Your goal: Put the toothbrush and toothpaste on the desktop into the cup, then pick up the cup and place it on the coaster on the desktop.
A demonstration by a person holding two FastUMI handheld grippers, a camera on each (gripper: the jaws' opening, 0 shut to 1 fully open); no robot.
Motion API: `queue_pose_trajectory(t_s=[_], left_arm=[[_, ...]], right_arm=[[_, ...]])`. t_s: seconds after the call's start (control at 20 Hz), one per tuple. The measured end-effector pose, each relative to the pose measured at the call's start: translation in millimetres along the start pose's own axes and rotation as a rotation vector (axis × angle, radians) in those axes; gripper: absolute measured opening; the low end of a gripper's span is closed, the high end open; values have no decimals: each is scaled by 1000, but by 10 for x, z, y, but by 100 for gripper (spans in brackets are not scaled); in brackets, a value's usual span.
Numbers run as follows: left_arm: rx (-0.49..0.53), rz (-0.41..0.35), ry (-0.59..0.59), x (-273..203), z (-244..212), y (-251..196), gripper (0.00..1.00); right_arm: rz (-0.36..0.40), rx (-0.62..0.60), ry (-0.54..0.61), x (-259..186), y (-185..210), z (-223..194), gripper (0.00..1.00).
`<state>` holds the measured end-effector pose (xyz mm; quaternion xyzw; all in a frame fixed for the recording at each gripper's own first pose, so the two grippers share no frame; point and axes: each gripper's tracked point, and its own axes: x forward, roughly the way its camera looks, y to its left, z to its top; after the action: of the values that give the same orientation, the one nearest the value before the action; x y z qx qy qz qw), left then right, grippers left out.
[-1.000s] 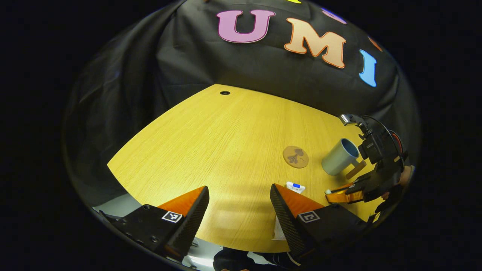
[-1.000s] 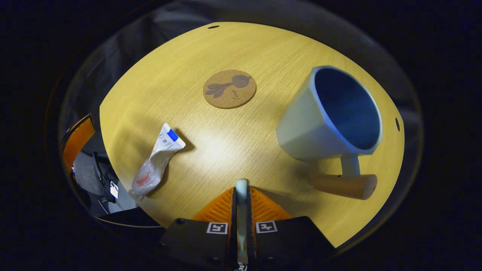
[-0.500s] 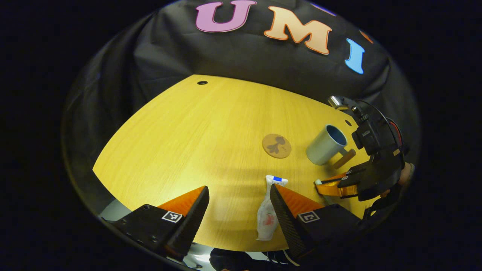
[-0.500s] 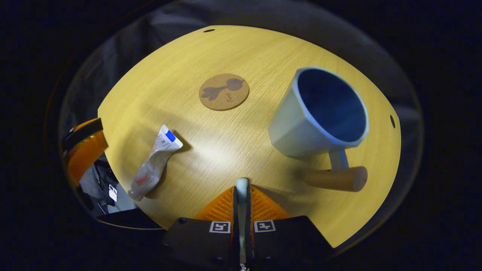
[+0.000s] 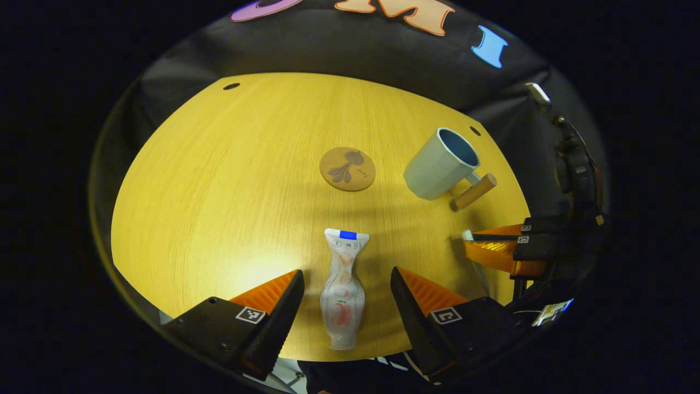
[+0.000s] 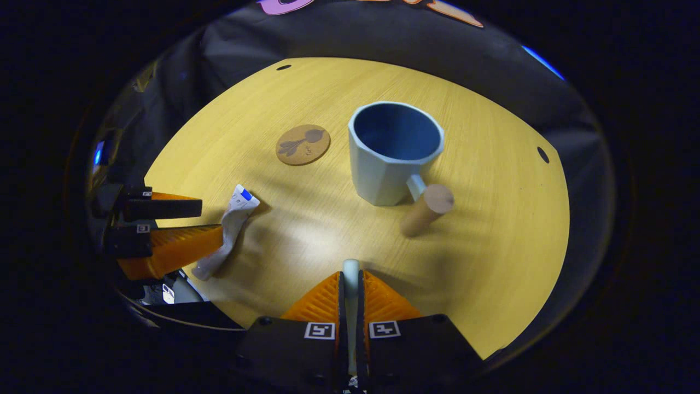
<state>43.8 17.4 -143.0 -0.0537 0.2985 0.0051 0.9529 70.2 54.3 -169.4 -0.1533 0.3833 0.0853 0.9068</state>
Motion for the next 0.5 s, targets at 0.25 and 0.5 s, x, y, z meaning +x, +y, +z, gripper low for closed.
queue_pose_trajectory(t_s=[0.25, 0.5], left_arm=[[-50, 20, 99, 195, 23, 73, 72], [-31, 41, 164, 329, 21, 110, 39]], right_arm=[[-28, 82, -13, -124, -207, -162, 8], [-55, 148, -20, -173, -501, -253, 8]])
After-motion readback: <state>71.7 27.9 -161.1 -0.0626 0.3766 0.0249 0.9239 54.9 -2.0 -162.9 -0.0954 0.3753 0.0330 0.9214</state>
